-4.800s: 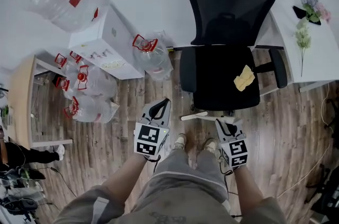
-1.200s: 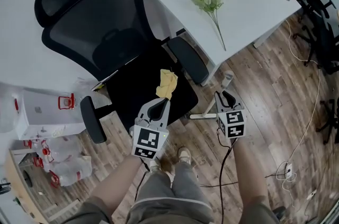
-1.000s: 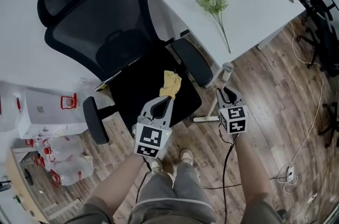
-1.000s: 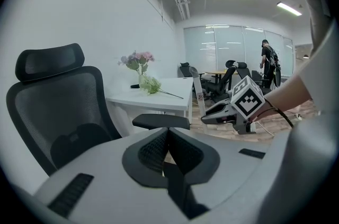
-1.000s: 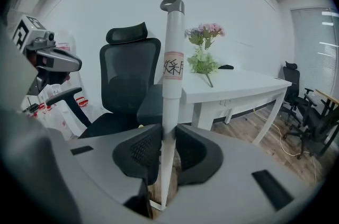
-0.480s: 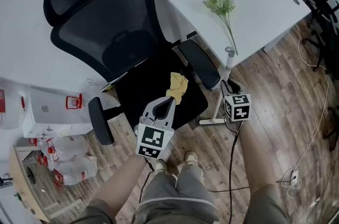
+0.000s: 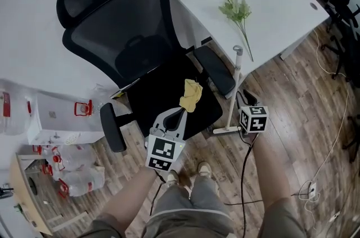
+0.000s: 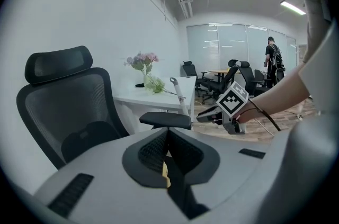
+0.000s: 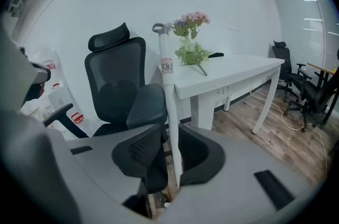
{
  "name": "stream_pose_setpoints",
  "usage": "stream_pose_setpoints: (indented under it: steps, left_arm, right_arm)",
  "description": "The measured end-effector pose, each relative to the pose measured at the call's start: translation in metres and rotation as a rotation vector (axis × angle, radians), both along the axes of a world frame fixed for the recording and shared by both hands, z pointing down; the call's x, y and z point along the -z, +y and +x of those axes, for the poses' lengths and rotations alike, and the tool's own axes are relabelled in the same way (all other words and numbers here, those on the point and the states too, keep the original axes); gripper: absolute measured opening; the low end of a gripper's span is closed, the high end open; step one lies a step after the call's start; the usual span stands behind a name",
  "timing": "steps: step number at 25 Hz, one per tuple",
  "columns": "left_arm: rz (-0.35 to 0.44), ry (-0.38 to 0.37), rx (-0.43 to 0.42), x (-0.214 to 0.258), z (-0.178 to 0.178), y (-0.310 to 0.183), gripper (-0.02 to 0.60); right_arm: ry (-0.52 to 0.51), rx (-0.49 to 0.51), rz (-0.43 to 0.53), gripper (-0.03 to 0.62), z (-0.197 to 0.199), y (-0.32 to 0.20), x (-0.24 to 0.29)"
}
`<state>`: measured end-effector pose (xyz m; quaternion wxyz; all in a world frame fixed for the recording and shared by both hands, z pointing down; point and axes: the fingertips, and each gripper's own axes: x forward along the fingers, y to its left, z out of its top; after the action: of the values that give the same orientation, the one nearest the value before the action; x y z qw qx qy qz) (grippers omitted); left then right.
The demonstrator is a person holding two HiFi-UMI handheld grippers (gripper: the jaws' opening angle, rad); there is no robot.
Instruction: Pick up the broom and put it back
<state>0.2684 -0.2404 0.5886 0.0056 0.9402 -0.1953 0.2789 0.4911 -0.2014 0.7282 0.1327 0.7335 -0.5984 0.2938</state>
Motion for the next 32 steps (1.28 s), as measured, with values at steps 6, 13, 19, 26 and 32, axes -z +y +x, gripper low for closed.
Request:
stream_pose_setpoints:
  steps: [6, 13, 19, 26, 32]
  left_arm:
    - [0.008, 0.021, -0.009, 0.033, -0.009, 0.008, 0.017]
    - [0.042, 0.071, -0.032, 0.094, -0.025, 0.014, 0.017]
    - [0.105, 0.123, -0.09, 0.155, -0.038, 0.027, 0.017]
    - [0.162, 0.2, -0.149, 0.216, -0.06, 0.051, 0.017]
    - [0.242, 0.274, -0.193, 0.269, -0.092, 0.077, 0.017]
  right_arm:
    - [-0.029, 0.006, 0.08, 0.11, -0.029, 0.027, 0.066]
    - [-0.044, 0.017, 0.24, 0.077, -0.069, 0.061, 0.187]
    - [0.005, 0.048, 0.343, 0.067, -0.107, 0.092, 0.285]
    - [0.072, 0.078, 0.421, 0.058, -0.149, 0.127, 0.366]
    - [0.137, 0.141, 0.473, 0.055, -0.195, 0.15, 0.417]
